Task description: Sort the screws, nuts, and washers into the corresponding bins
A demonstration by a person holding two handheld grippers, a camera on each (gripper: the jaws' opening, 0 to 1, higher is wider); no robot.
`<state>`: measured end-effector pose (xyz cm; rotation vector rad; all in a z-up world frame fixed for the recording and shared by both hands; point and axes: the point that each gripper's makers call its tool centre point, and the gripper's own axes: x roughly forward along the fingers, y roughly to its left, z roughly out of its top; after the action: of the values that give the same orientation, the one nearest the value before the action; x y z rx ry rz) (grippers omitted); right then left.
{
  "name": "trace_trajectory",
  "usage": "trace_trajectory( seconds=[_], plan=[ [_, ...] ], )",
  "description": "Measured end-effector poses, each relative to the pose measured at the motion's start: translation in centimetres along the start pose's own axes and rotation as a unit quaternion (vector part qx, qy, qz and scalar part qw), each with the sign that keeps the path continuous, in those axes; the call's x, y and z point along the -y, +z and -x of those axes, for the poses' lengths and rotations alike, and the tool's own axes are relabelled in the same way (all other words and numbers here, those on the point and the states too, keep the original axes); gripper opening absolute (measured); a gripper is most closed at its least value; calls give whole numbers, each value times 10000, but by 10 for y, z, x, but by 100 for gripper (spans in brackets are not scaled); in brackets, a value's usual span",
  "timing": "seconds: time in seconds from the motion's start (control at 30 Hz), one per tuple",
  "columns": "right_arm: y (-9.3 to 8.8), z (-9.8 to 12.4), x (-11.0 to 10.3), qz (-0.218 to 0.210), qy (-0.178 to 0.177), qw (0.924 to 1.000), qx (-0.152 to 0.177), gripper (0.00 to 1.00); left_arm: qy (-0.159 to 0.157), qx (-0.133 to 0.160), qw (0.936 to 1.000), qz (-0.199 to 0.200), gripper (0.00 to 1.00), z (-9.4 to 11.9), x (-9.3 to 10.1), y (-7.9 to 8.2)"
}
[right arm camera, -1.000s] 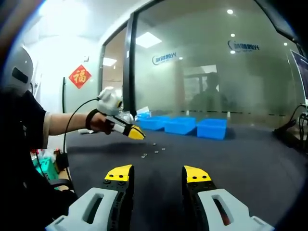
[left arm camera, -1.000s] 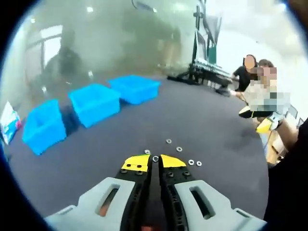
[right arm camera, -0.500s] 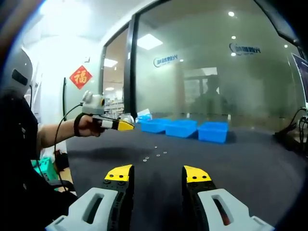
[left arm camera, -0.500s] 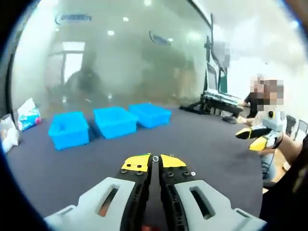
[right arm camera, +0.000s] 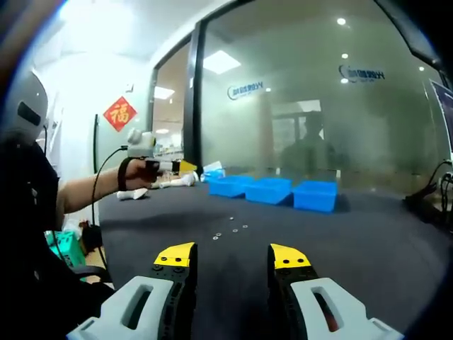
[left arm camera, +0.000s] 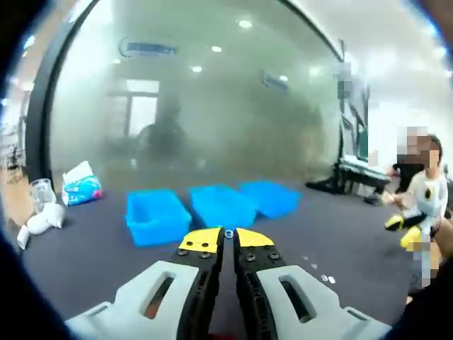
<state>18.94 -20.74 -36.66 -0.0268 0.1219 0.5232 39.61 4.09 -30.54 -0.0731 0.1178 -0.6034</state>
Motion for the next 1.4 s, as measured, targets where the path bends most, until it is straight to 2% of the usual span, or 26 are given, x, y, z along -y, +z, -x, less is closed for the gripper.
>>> trace_trajectory(
  seconds=[0.2,0.27,0.43,0.57,0.77,0.87,1.07,1.23,1.4],
  plan=[
    [-2,0,2,-22,-16,10000,-19,36,326,90,9994,5,6,-25,-34,21],
    [-2,0,2,-31,-14,10000,-20,36,340,76,9994,6,6,-37,-42,26],
    [-2,1,3,-48,-18,10000,3,36,479,-57,9987,-158,6,-68,-58,36],
    [-5,1,5,-69,-24,10000,-22,36,608,-86,9981,-102,6,-89,-72,41],
    [-8,3,8,-105,-44,9999,-20,36,785,-300,9958,-355,6,-112,-90,37],
    [-9,5,10,-120,-53,9999,-19,36,860,-302,9956,-229,6,-119,-99,36],
    [-14,5,9,-163,-49,9998,-45,36,1009,-537,9932,-239,6,-128,-112,18],
    [-14,5,9,-166,-35,9998,-39,36,893,-656,9933,-343,6,-130,-109,8],
    [-14,4,9,-176,-33,9998,-53,36,887,-539,9938,-385,6,-129,-109,14]
  ],
)
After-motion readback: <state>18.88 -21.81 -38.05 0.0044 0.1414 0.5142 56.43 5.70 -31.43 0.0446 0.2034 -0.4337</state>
